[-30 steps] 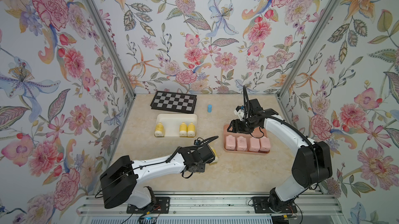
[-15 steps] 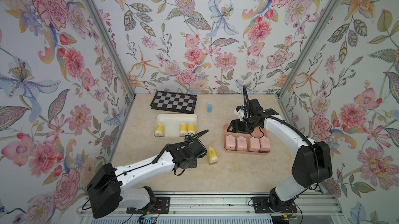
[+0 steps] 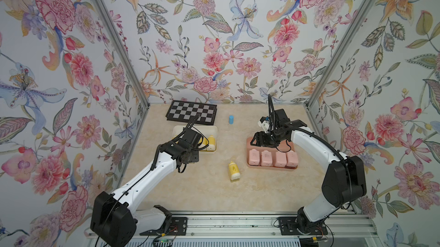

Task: Place the pencil sharpeners by color into the storage box
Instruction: Pick up the pencil sharpener from the center of the board, then place the pencil sharpener in the storage box.

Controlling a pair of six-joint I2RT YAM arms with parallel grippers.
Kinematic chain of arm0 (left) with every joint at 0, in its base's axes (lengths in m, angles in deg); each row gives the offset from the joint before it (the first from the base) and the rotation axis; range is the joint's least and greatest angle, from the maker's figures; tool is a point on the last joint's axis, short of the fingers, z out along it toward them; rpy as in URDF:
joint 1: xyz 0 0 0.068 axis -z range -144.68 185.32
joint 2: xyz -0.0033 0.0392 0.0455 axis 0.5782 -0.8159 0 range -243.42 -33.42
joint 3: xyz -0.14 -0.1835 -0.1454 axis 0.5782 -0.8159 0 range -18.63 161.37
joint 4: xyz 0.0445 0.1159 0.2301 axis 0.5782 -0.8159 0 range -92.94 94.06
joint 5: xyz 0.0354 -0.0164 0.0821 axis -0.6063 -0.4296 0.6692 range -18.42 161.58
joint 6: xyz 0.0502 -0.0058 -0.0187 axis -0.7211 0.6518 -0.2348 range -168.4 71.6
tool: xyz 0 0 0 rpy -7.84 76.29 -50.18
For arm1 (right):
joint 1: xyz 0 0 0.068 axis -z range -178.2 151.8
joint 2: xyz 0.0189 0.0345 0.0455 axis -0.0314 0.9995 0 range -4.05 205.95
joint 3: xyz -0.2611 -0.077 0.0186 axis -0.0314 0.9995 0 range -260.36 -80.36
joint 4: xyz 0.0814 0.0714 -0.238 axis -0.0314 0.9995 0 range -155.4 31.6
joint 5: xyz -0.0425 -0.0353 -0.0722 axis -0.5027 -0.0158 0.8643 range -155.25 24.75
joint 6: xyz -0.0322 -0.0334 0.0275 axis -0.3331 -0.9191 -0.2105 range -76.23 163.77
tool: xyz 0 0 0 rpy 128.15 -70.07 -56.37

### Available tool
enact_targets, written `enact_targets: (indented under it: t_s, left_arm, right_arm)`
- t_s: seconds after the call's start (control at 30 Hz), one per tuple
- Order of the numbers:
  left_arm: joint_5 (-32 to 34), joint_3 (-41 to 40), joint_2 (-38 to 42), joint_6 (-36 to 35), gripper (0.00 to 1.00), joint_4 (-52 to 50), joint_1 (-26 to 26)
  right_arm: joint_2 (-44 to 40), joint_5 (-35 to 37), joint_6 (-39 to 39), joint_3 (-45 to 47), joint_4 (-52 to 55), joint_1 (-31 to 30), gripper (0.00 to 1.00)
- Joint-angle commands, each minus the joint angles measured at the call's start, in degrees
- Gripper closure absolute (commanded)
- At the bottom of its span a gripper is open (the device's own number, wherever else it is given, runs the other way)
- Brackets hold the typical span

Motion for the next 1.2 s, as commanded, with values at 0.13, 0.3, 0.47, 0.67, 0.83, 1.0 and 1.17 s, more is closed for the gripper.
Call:
enact_targets:
  t_s: [0.13, 0.3, 0.47, 0.67, 0.83, 1.0, 1.17]
  left_arm:
    - [-3.17, 8.95, -7.06, -11.67, 0.59, 2.58, -7.3]
    - [-5.03, 13.42, -12.21, -15.02, 0.59, 4.49, -10.46]
    - [-6.74, 16.62, -16.02, -16.52, 0.59, 6.22, -12.42]
    - [-7.85, 18.52, -21.24, -16.67, 0.59, 7.35, -12.76]
    - [-8.35, 17.95, -23.14, -15.75, 0.59, 9.13, -12.71]
    - [-8.75, 16.58, -23.92, -14.76, 0.6, 10.82, -12.87]
    - [-9.44, 14.98, -24.36, -13.91, 0.6, 12.12, -12.82]
  right_arm:
    - [-1.28, -0.49, -0.51, -0.13, 0.41, 0.07, 0.28]
    - [-1.28, -0.41, -0.6, 0.24, 0.41, 0.09, 0.29]
    - [-1.15, -0.4, -0.71, 0.21, 0.41, 0.06, 0.28]
    - [-0.65, -0.62, -0.77, 0.16, 0.41, 0.09, 0.28]
    - [-0.75, -0.49, -0.86, 0.24, 0.41, 0.06, 0.28]
    - [-0.99, -0.34, -0.97, 0.51, 0.41, 0.17, 0.28]
    - [-1.09, -0.4, -0.95, 0.42, 0.41, 0.24, 0.29]
